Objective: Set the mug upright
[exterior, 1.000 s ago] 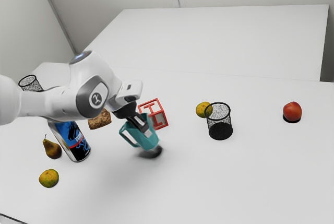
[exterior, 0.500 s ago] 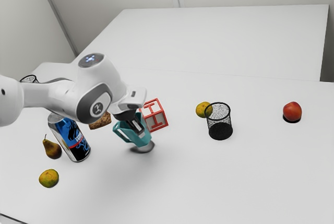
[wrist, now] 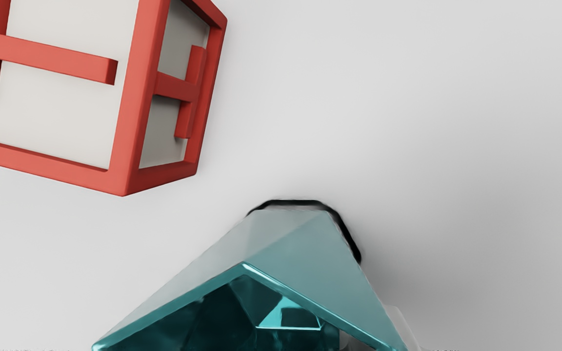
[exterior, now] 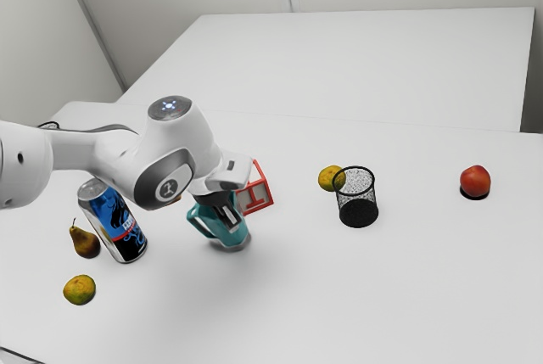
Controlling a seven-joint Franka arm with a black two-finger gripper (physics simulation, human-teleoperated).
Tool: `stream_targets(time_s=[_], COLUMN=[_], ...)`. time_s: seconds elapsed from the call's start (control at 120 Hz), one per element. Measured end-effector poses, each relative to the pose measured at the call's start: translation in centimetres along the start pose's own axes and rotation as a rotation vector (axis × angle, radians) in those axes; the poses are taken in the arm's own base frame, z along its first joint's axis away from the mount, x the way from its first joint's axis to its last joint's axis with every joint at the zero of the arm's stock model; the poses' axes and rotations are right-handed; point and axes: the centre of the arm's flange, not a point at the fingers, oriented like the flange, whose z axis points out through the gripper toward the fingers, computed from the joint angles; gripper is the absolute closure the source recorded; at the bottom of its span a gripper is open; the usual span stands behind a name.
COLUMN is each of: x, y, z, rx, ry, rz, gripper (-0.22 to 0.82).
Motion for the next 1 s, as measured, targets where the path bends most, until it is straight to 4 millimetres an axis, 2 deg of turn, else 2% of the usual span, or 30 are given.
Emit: stream_targets(time_s=[0.175,0.408,0.533,0.667,0.817,0.908,1.0], x=[0.0,0.3,0.5,3.3,6.8,8.4,9.5], y=[0.0,-0.1,-0.1,-0.7,-3.5,-5.4,-7.1], z=[-0.1,-0.7,-1.6,-5.8,-10.9,-12.3,-12.5], rx=[0.003,0.007,0.01,0.025,0.016,-0.004,-0.025], ry=[-0.004,0.006,0.024,0.063,0.06,0.012,-0.052], rz=[-0.021,-0.044,-0.052,-0.062,-0.131,-0.184,-0.228], gripper=[0.57,0.24,0.13,0.07,0.04,0.02,0.01])
